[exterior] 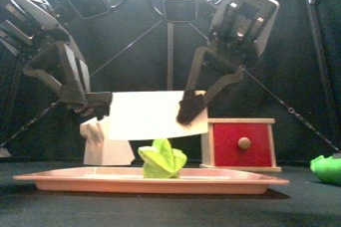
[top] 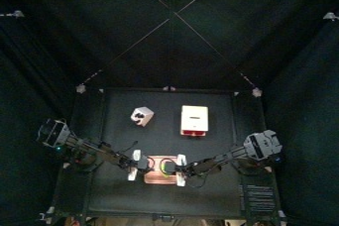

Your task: Cut starfruit

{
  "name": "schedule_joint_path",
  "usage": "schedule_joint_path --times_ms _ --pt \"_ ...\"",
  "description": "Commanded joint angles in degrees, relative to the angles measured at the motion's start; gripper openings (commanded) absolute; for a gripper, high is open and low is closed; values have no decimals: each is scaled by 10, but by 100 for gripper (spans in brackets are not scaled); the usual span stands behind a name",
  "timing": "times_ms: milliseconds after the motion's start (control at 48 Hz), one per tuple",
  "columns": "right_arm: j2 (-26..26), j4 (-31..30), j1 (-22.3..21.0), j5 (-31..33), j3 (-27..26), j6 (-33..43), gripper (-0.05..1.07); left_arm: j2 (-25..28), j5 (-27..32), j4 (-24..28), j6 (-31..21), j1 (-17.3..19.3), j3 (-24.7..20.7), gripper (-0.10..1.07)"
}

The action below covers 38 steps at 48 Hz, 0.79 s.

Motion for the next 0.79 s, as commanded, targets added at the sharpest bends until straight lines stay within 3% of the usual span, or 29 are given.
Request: schedule_joint_path --times_ms 0,771 --pt "-14 1 -3 2 -9 0 28 -4 -2 7 0 -4 -5 37" --pt "-30 -40 -28 2 -6 -1 28 -21 -21 11 0 1 1 37"
